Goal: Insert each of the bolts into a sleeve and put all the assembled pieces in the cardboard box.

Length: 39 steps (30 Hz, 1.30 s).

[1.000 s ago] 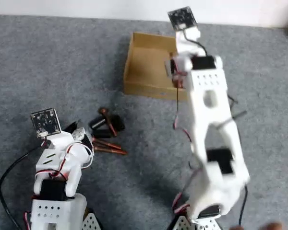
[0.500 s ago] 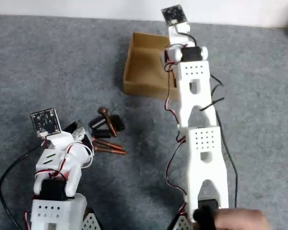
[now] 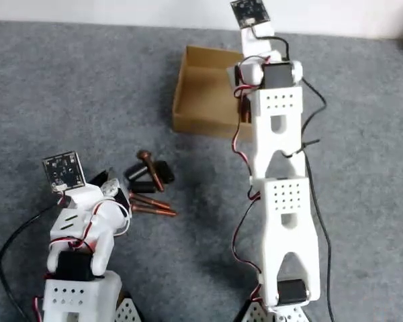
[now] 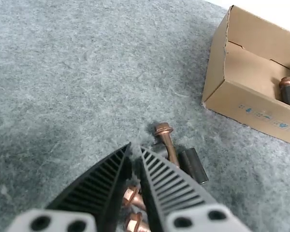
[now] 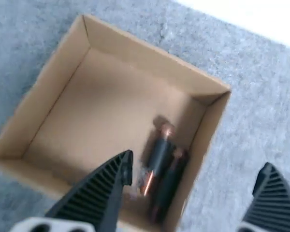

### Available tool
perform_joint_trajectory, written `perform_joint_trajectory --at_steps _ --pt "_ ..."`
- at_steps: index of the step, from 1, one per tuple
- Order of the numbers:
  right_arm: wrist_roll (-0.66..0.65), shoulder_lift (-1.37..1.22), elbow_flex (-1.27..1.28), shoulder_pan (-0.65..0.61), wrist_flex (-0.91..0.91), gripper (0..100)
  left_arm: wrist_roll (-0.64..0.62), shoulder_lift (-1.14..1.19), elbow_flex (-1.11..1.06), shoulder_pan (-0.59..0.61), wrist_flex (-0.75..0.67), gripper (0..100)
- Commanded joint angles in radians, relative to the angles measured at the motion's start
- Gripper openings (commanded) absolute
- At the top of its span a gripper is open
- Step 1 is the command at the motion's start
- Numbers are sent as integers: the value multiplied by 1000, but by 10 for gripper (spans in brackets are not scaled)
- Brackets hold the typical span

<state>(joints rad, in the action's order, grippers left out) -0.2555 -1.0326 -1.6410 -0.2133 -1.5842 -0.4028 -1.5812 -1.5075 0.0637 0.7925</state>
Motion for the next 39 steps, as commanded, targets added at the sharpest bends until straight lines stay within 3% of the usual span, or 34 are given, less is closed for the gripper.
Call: perform_joint_trajectory --at_steps 1,8,14,18,24,31,39 --pt "-6 137 -153 4 -157 354 6 -1 50 1 0 42" --pt "-6 400 -42 30 -183 353 46 1 59 1 5 43" --pt "57 865 452 -44 -183 353 46 156 137 4 6 43" --pt "58 1276 967 -214 -179 353 46 389 254 27 6 43" --pt "51 1699 1692 -573 -76 353 38 607 437 179 121 38" --pt "51 1624 2269 -619 348 353 38 613 440 193 127 41" --pt "110 1334 2218 -621 598 353 38 613 438 229 121 41"
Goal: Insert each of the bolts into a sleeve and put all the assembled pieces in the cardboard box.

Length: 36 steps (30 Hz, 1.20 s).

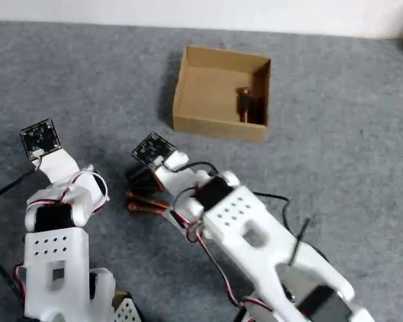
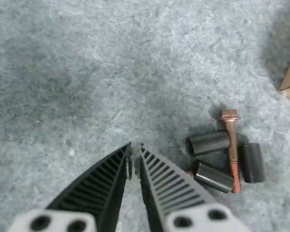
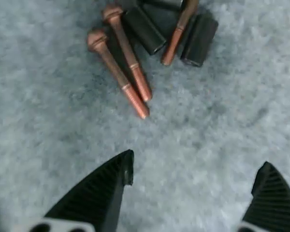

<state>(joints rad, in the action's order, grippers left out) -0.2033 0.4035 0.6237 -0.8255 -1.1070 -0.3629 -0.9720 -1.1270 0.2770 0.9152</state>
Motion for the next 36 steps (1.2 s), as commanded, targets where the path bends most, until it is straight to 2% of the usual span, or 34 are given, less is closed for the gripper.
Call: perform_joint_trajectory --at_steps 1,7,16,22,25,28,33,36 --pt "81 -133 -68 -8 142 353 -2 4 56 16 -12 41" --pt "206 -315 -217 -7 232 353 -2 10 54 16 -28 41" --pt "212 -582 -435 7 246 353 -2 12 54 18 -32 39" --pt "218 -645 -470 42 249 353 -2 12 53 18 -32 39" --pt "290 -659 -472 93 278 353 -2 12 48 16 -32 40" --pt "307 -661 -470 124 282 353 -2 7 42 12 -32 40" --pt "307 -662 -466 119 283 352 -2 5 41 12 -32 40" --pt "307 -664 -466 97 309 309 -2 5 39 12 -32 40"
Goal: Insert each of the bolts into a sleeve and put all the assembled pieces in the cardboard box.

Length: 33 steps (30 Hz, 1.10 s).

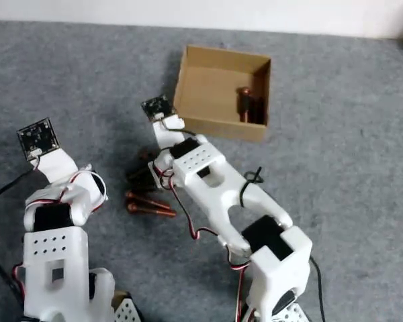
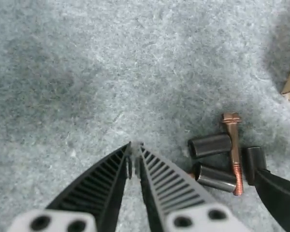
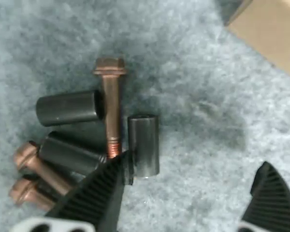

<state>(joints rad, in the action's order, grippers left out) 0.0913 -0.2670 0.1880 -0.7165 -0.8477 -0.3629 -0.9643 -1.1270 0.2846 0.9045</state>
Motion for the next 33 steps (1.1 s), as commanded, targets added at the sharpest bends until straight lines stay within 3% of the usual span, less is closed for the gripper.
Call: perform_joint_trajectory --at_steps 1,5,21,25,33 --pt "9 7 -30 -27 82 283 -2 -2 39 4 -21 40" --pt "8 -25 -8 -70 116 203 -2 -2 39 4 -21 41" --pt "14 -142 -79 -67 18 189 -2 -2 39 4 -21 41" --pt "14 -140 -77 -67 16 0 -2 -2 39 5 -21 41" --pt "15 -134 -84 -70 -39 5 -2 -1 39 5 -21 41"
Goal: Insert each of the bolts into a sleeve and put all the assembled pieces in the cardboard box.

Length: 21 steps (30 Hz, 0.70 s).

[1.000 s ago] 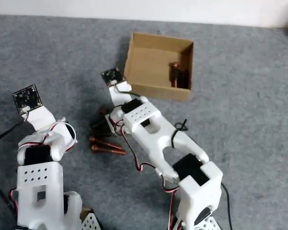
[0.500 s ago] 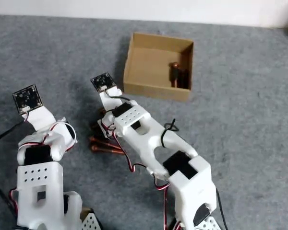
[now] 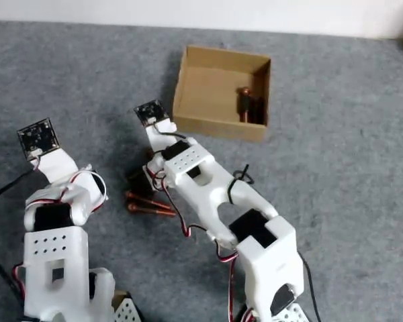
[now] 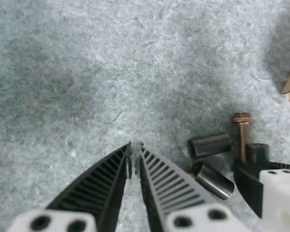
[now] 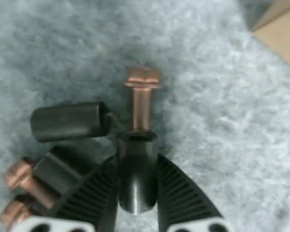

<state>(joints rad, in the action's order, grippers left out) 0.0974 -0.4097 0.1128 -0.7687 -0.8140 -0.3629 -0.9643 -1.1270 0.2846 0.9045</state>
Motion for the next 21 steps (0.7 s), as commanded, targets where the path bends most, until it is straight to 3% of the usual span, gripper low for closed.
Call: perform_joint_trajectory --at_steps 1,13,21 --pt "21 10 -10 -18 -97 5 -2 1 39 5 -25 41" --pt "49 349 120 -13 -131 5 -2 4 28 2 -55 42" --pt "49 259 271 51 -41 8 0 4 25 2 -55 42"
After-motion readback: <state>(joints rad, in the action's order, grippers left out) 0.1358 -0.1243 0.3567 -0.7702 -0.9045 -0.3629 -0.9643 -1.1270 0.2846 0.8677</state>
